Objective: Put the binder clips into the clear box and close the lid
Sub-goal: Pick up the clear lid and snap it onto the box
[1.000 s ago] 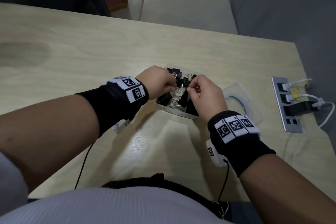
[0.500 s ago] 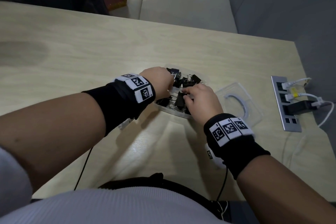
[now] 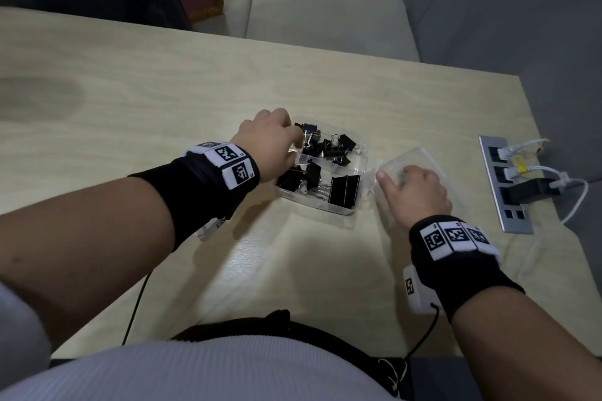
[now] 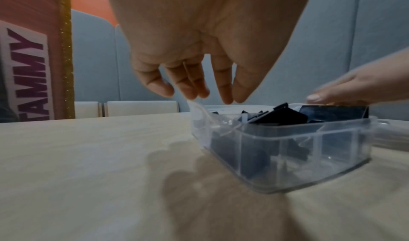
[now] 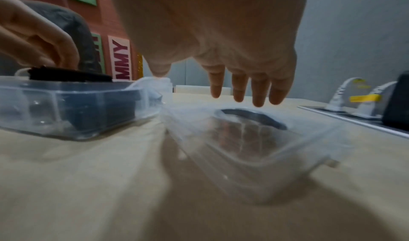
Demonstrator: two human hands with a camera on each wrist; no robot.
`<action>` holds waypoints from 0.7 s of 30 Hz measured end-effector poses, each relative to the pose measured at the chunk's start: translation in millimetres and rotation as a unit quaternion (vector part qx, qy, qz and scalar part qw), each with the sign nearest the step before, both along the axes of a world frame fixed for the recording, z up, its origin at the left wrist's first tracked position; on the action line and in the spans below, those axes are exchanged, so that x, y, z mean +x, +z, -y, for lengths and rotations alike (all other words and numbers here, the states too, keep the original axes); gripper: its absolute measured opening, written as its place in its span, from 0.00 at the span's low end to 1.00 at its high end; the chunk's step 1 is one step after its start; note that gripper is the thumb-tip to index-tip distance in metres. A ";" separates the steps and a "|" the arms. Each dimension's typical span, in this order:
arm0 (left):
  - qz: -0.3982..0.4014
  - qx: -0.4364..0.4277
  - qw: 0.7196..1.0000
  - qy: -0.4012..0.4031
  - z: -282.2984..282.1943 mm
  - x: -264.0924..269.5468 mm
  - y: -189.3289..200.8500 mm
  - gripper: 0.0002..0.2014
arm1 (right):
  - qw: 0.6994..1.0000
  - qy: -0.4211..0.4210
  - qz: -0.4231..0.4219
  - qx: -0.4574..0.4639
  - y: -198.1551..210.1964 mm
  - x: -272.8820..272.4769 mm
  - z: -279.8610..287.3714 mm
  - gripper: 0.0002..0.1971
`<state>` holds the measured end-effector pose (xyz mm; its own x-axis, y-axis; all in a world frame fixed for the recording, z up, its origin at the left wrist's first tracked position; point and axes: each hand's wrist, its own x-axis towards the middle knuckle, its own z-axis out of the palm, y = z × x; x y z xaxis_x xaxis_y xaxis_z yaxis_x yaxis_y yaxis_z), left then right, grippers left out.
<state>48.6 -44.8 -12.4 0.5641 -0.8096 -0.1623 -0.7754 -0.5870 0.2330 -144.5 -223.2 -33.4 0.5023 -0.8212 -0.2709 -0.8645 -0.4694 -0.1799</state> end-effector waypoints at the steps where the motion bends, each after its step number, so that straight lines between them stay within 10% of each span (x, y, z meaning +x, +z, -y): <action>1: 0.002 -0.005 1.000 0.010 -1.0 1.6 -1.5 0.14 | 1.000 0.001 -0.004 0.019 -2.4 -3.1 1.5 0.32; 21: -0.005 0.061 0.997 0.048 -14.6 10.2 -8.2 0.23 | 0.986 0.162 0.006 -0.046 -0.8 -24.8 -9.5 0.19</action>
